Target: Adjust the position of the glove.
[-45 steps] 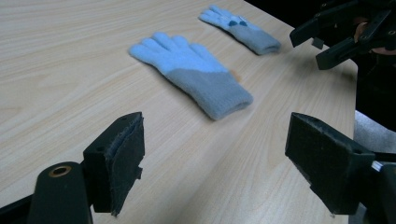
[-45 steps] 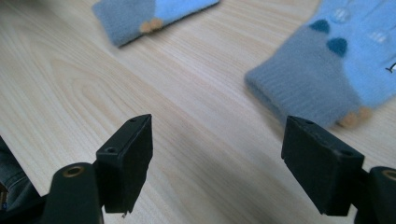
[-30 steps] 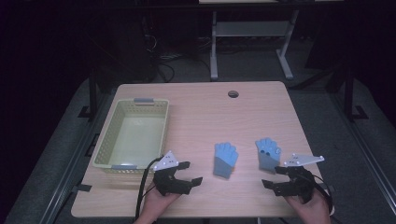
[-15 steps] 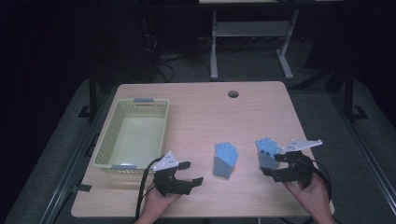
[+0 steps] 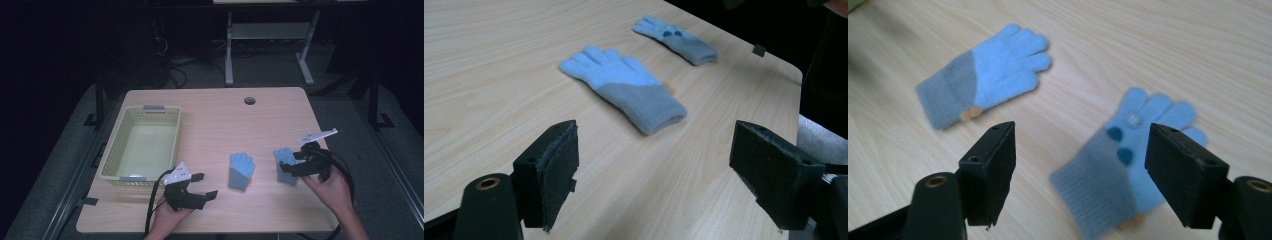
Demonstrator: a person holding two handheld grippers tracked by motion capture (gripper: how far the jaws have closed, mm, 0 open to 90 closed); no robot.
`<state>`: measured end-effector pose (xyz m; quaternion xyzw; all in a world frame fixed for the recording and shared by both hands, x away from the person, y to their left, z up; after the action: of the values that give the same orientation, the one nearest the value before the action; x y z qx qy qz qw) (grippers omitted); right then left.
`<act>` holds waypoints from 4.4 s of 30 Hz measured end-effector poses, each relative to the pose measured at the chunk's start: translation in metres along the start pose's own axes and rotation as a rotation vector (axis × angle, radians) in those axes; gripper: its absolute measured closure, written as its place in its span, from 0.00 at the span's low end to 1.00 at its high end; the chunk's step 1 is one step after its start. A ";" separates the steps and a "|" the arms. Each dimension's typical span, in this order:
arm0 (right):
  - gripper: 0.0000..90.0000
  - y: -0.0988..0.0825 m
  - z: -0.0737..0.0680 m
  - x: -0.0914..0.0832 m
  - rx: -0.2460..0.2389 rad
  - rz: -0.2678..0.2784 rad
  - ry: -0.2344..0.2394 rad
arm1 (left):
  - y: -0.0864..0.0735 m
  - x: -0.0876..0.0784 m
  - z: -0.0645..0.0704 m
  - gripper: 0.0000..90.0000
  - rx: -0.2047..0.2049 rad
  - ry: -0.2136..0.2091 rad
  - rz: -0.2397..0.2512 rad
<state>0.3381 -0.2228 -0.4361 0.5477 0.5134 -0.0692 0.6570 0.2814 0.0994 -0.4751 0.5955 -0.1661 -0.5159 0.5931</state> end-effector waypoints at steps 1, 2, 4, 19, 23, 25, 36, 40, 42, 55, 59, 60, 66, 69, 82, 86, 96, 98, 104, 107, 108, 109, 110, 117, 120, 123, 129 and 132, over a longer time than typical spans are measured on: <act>0.32 0.001 0.001 0.000 -0.005 -0.005 -0.002 | 0.001 0.000 0.000 0.22 -0.006 0.000 0.007; 0.32 0.003 0.002 0.001 -0.003 -0.005 -0.006 | 0.001 0.000 0.000 0.22 -0.005 0.001 0.009; 0.32 0.006 0.005 0.003 -0.003 -0.013 -0.010 | 0.001 0.000 0.000 0.22 -0.006 0.002 0.010; 0.38 0.003 0.031 0.027 0.043 -0.118 -0.039 | 0.001 0.002 0.002 0.22 -0.040 -0.010 0.021; 0.41 0.000 0.033 0.034 0.037 -0.157 -0.055 | 0.002 0.001 0.003 0.22 -0.024 -0.008 0.020; 0.41 -0.001 0.033 0.036 0.031 -0.165 -0.061 | 0.001 0.001 0.003 0.22 -0.027 -0.007 0.018; 0.51 -0.014 0.036 0.050 0.038 -0.233 -0.085 | 0.000 0.003 0.002 0.22 -0.020 -0.001 0.009; 0.55 -0.019 0.035 0.054 0.013 -0.269 -0.098 | 0.001 0.003 0.002 0.22 -0.020 0.001 0.015; 0.57 -0.021 0.035 0.056 -0.001 -0.285 -0.108 | 0.000 0.003 0.002 0.22 -0.020 0.000 0.011; 0.69 -0.023 0.030 0.059 0.009 -0.288 -0.118 | 0.001 0.003 0.003 0.22 -0.023 -0.007 0.021; 0.72 -0.023 0.030 0.059 0.015 -0.287 -0.115 | 0.001 0.002 0.003 0.22 -0.020 -0.006 0.020; 0.74 -0.023 0.029 0.059 0.011 -0.287 -0.114 | 0.001 0.002 0.003 0.22 -0.021 -0.005 0.018; 0.83 -0.021 0.027 0.060 0.010 -0.298 -0.104 | 0.001 0.003 0.003 0.22 -0.021 -0.006 0.021; 0.87 -0.021 0.028 0.060 0.013 -0.297 -0.098 | 0.000 0.002 0.003 0.22 -0.024 -0.004 0.018; 0.92 -0.020 0.027 0.056 0.063 -0.254 -0.082 | 0.001 0.001 0.003 0.22 -0.017 -0.005 0.024; 0.92 -0.018 0.028 0.052 0.066 -0.241 -0.082 | 0.002 0.001 0.003 0.22 -0.021 -0.005 0.030; 0.92 -0.008 0.025 0.039 0.085 -0.187 -0.071 | 0.002 -0.001 0.003 0.22 -0.016 -0.002 0.029; 0.92 -0.007 0.024 0.038 0.089 -0.186 -0.071 | 0.002 -0.001 0.003 0.22 -0.018 0.000 0.030; 0.92 -0.001 0.021 0.032 0.079 -0.164 -0.067 | 0.003 -0.002 0.002 0.22 -0.024 0.003 0.037; 0.92 0.004 0.020 0.029 0.080 -0.158 -0.072 | 0.003 -0.002 0.002 0.22 -0.026 0.004 0.033; 0.92 0.005 0.019 0.027 0.083 -0.154 -0.067 | 0.003 -0.003 0.002 0.22 -0.021 0.004 0.031; 0.92 0.006 0.018 0.026 0.079 -0.153 -0.067 | 0.003 -0.003 0.002 0.22 -0.022 0.004 0.032; 0.92 0.007 0.018 0.025 0.068 -0.147 -0.068 | 0.003 -0.003 0.002 0.22 -0.022 0.003 0.033; 0.92 0.016 0.009 0.020 0.049 -0.150 -0.073 | 0.003 -0.003 0.002 0.22 -0.017 0.008 0.032; 0.92 0.019 0.004 0.020 0.040 -0.148 -0.065 | 0.004 -0.003 0.003 0.22 -0.014 0.011 0.036; 0.92 0.022 -0.001 0.020 0.033 -0.145 -0.056 | 0.004 -0.004 0.002 0.22 -0.013 0.012 0.036; 0.92 0.030 -0.013 0.018 0.006 -0.126 -0.041 | 0.005 -0.005 0.001 0.22 -0.015 0.013 0.040; 0.92 0.033 -0.017 0.018 -0.002 -0.125 -0.035 | 0.004 -0.005 0.001 0.22 -0.014 0.014 0.039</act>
<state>0.3578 -0.1875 -0.4263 0.5127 0.5349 -0.1194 0.6608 0.2801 0.1015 -0.4690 0.5915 -0.1700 -0.5013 0.6082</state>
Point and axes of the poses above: each handheld gripper's, and its own axes: x roughly forward along the jaws, y roughly out of its top, z roughly to its right, the point moved 6 cm from there along x, roughly forward along the jaws, and after that the axes turned 3 degrees about z, right-handed, at the moved point
